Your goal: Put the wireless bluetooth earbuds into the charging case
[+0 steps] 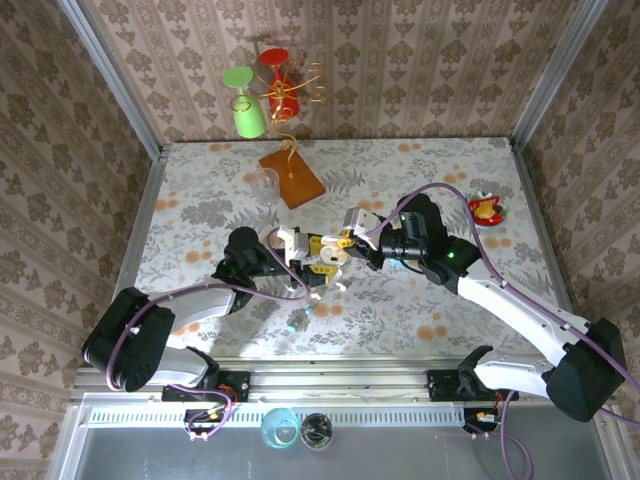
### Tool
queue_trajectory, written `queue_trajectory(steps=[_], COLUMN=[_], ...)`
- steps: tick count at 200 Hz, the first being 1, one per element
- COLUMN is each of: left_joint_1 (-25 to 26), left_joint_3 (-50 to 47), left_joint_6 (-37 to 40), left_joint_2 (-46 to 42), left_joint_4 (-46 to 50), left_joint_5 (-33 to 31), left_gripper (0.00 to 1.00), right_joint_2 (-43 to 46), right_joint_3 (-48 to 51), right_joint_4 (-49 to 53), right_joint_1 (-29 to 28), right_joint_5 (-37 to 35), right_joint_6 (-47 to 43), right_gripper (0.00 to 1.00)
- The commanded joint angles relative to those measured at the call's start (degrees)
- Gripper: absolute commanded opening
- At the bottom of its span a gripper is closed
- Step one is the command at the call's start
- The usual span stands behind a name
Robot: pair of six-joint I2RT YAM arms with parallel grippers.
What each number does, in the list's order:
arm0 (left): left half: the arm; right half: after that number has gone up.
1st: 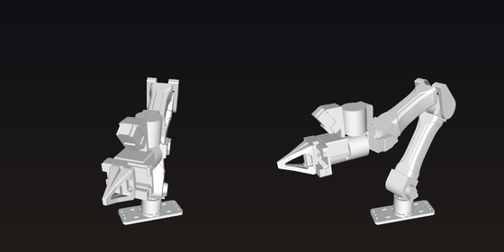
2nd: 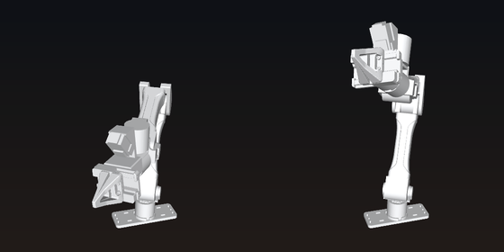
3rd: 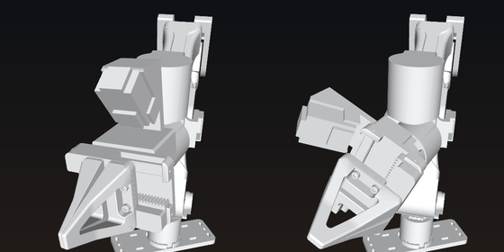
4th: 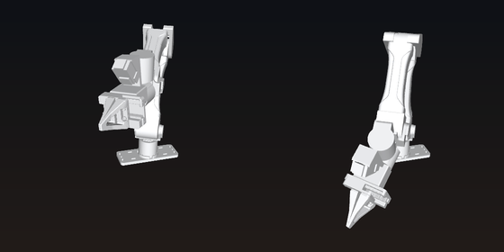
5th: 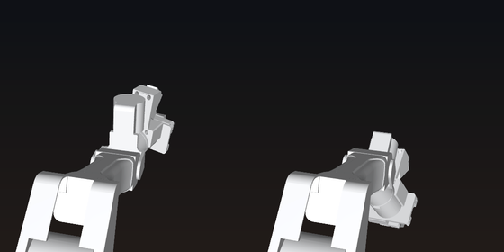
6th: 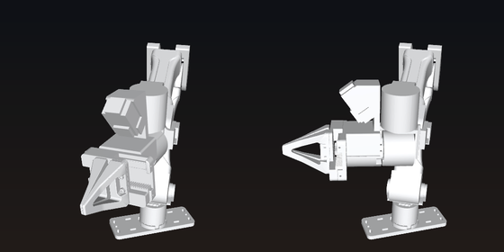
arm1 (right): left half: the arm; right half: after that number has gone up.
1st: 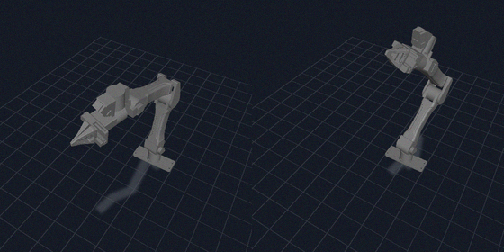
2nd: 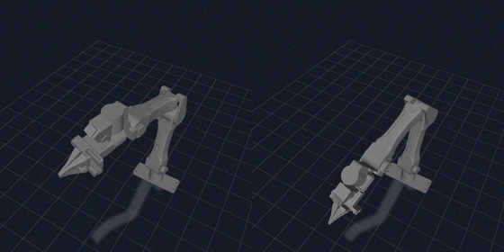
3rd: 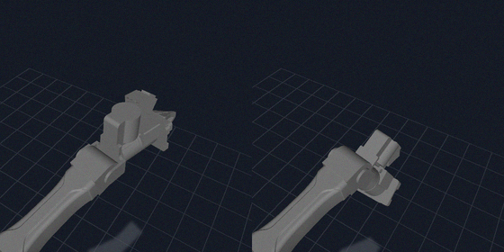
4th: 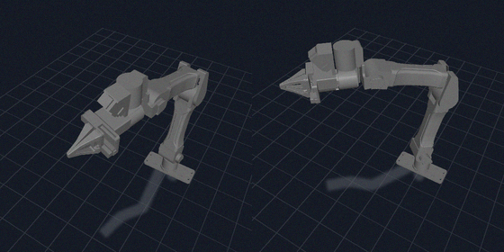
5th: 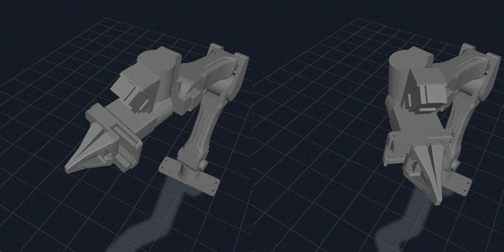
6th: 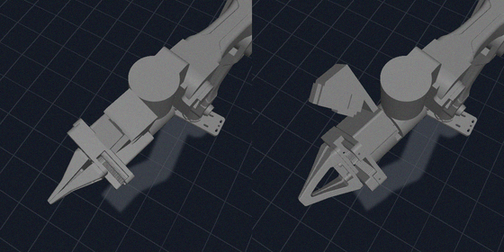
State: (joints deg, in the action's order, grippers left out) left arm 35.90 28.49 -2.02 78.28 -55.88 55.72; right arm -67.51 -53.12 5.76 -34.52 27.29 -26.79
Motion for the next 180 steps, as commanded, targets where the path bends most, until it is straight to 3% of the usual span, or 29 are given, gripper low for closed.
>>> queue_trajectory(steps=[1,55,90,122,130,157,180], left_joint_1=[-0.4,-0.5,-0.6,-0.7,-0.8,-1.9,-3.7], left_joint_3=[0.9,0.9,0.4,-0.3,-0.4,-1.8,-2.9], left_joint_6=[-1.5,-2.1,-2.1,-2.4,-2.4,-3.0,-4.8], left_joint_2=[0.5,0.6,0.6,0.7,0.7,0.9,1.5], left_joint_4=[-2.3,-2.6,-2.7,-3.9,-4.2,-6.2,-8.4], left_joint_5=[1.3,1.6,1.6,1.4,1.0,-1.4,-1.8], left_gripper=[0.53,0.51,0.35,0.32,0.32,0.31,0.31], right_joint_2=[-0.3,-0.8,-0.5,0.1,0.3,2.1,4.9], right_joint_3=[0.0,-0.2,-0.3,0.0,0.0,0.7,1.2], right_joint_4=[-1.7,-1.9,-2.1,-2.6,-2.8,-4.7,-5.7], right_joint_1=[-0.5,-0.8,-0.8,-0.8,-0.8,-0.7,-0.5], right_joint_5=[-0.9,-0.9,-0.8,-0.5,-0.5,0.5,2.6], right_joint_6=[0.6,0.6,0.8,1.7,2.4,5.2,7.8], right_gripper=[0.00,0.00,0.00,0.00,0.09,0.60,0.75])
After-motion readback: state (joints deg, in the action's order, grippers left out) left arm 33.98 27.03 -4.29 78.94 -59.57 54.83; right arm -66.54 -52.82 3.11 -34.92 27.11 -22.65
